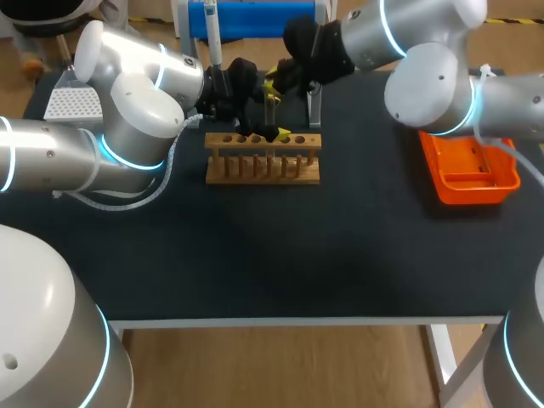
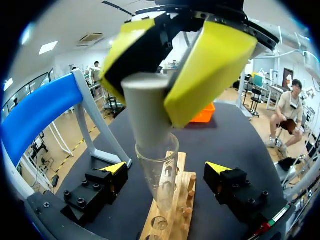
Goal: Invert the test tube, pick up the pipette, mount the tip to pipette, aspirate from beaker and dispense into the tube, eject the tip, return the pipette, and cap with the stopper.
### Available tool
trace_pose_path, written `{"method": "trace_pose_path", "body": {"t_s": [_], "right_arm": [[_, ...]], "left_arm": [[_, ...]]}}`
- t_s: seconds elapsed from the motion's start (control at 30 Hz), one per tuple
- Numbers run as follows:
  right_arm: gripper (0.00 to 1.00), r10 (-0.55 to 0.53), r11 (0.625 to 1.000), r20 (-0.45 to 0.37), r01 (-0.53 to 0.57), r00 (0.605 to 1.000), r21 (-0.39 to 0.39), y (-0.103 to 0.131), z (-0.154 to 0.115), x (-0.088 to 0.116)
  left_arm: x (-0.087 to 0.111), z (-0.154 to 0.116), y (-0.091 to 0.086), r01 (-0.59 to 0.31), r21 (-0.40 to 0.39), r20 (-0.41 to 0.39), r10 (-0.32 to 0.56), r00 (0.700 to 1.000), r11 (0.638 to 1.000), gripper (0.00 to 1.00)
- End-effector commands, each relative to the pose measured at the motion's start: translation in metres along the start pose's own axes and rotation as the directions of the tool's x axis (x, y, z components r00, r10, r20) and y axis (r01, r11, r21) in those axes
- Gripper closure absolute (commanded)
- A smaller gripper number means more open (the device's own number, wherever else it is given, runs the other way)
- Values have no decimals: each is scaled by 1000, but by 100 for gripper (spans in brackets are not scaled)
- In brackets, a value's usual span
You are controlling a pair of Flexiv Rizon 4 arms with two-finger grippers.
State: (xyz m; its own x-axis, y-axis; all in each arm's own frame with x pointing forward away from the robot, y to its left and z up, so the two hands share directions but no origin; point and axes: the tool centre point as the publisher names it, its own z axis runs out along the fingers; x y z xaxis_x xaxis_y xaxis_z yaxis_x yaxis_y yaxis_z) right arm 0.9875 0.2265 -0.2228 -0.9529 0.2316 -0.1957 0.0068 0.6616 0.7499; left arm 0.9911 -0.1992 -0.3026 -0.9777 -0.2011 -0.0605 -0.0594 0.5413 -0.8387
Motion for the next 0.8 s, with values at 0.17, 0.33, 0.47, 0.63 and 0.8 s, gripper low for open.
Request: {"method": "trace_pose_path", "body": {"t_s": [0.17, 0.33, 0.47, 0.63, 0.8], "right_arm": [[100, 4, 1000, -2, -4, 1000, 21, -4, 5, 1], [100, 8, 1000, 0, -8, 1000, 24, -5, 5, 1], [100, 10, 1000, 3, -10, 1000, 17, -2, 3, 0], [100, 15, 1000, 4, -15, 1000, 11, -1, 2, -1], [100, 21, 1000, 0, -21, 1000, 15, -6, 4, 1]], "left_arm": [[0, 0, 0, 1, -2, -1, -1, 1000, 1000, 0], [0, 0, 0, 1, -2, -1, -1, 1000, 1000, 0], [0, 0, 0, 1, -2, -1, -1, 1000, 1000, 0], [0, 0, 0, 1, -2, -1, -1, 1000, 1000, 0], [0, 0, 0, 1, -2, -1, -1, 1000, 1000, 0]]}}
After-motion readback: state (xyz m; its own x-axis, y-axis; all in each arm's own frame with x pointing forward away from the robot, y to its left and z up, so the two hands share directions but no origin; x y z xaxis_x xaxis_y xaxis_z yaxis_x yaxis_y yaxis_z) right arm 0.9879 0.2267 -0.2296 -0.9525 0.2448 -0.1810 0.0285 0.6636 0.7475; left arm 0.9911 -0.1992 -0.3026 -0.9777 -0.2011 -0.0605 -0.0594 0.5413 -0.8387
